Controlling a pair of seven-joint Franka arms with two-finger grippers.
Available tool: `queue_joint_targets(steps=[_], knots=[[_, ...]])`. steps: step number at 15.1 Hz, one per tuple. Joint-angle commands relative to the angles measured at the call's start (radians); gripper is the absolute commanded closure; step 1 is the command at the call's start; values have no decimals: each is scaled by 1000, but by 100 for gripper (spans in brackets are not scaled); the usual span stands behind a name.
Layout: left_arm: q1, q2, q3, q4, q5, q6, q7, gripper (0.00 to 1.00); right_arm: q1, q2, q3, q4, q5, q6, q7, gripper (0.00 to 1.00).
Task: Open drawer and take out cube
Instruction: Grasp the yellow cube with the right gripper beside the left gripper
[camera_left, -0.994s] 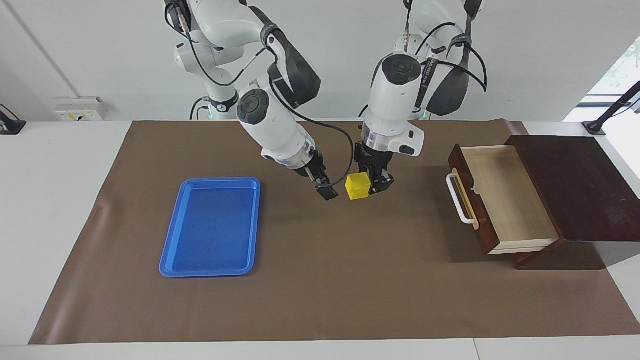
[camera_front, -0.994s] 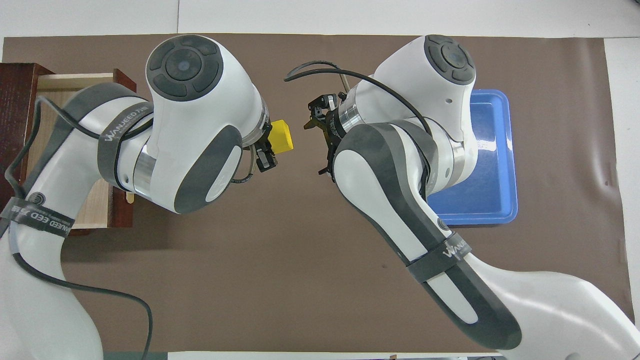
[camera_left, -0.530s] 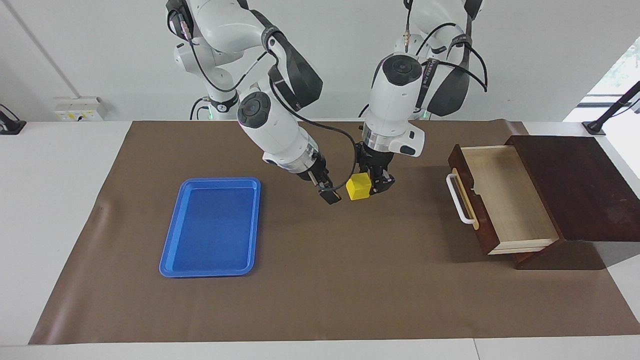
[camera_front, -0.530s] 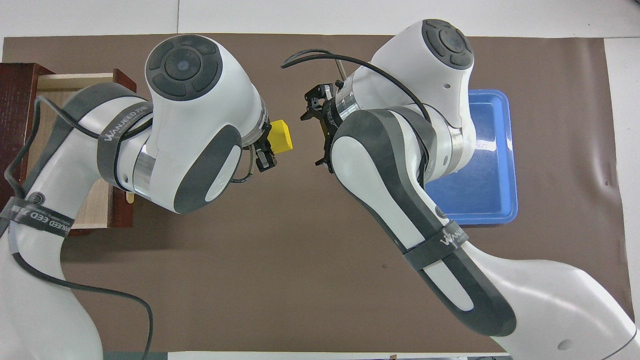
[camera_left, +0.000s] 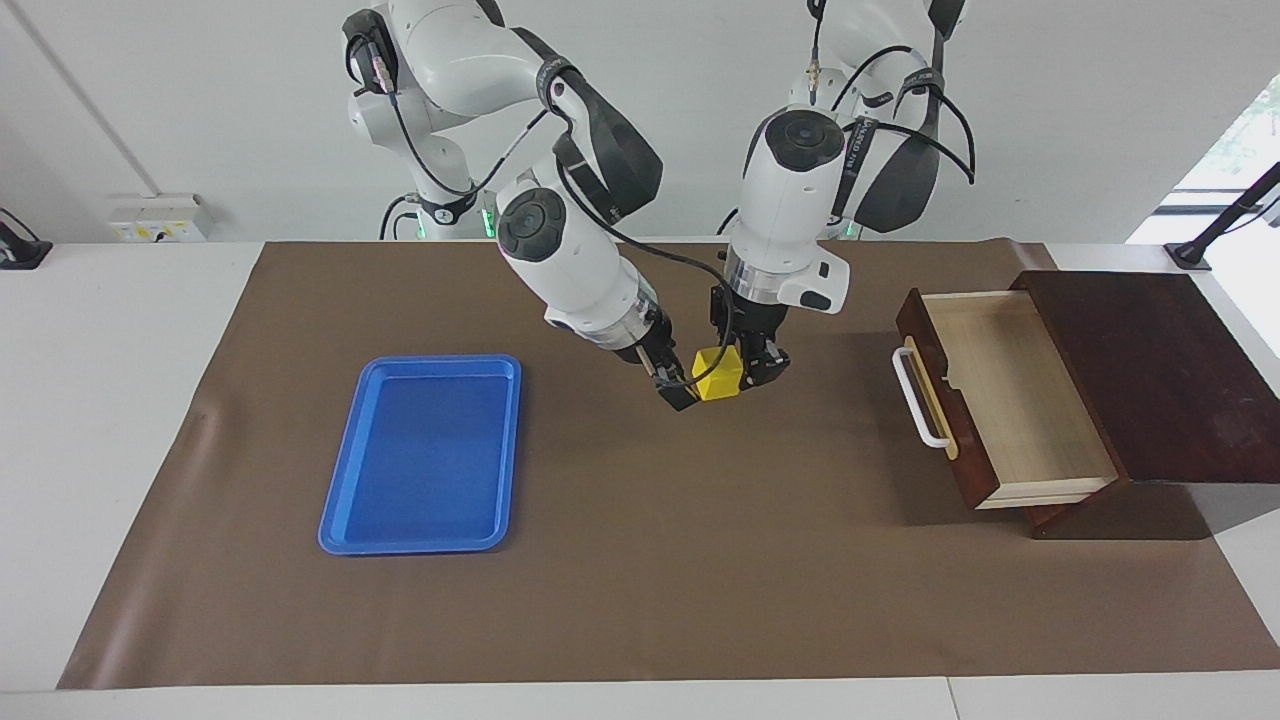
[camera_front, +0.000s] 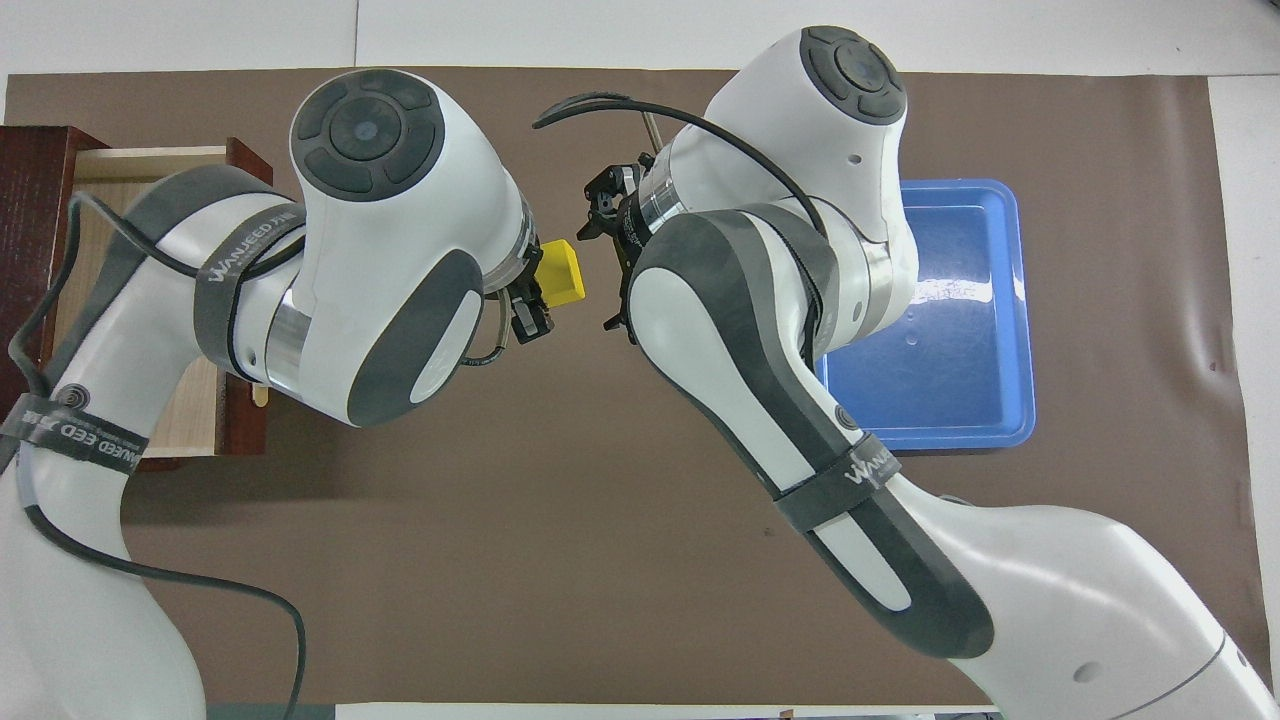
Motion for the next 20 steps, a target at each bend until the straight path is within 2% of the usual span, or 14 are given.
queue_joint_targets(steps=[1,4,13,18,20], knots=[[-8,-3,8,-4,16,7,5,100,5,34,-2,54,-6,-11,32,3],[-8,-3,9,-7,16,8,5,100,5,56,-1,94,-6,-17,52,3],[-8,-5,8,-10,17,8,6,100,36,59,-4,97,-8,-11,60,6],[-9,-5,8,-10,16,10,6,100,45,59,-4,96,-10,-9,68,16],[-8,-5,9,-10,16,8,6,100,45,59,-4,96,-11,-8,66,32]])
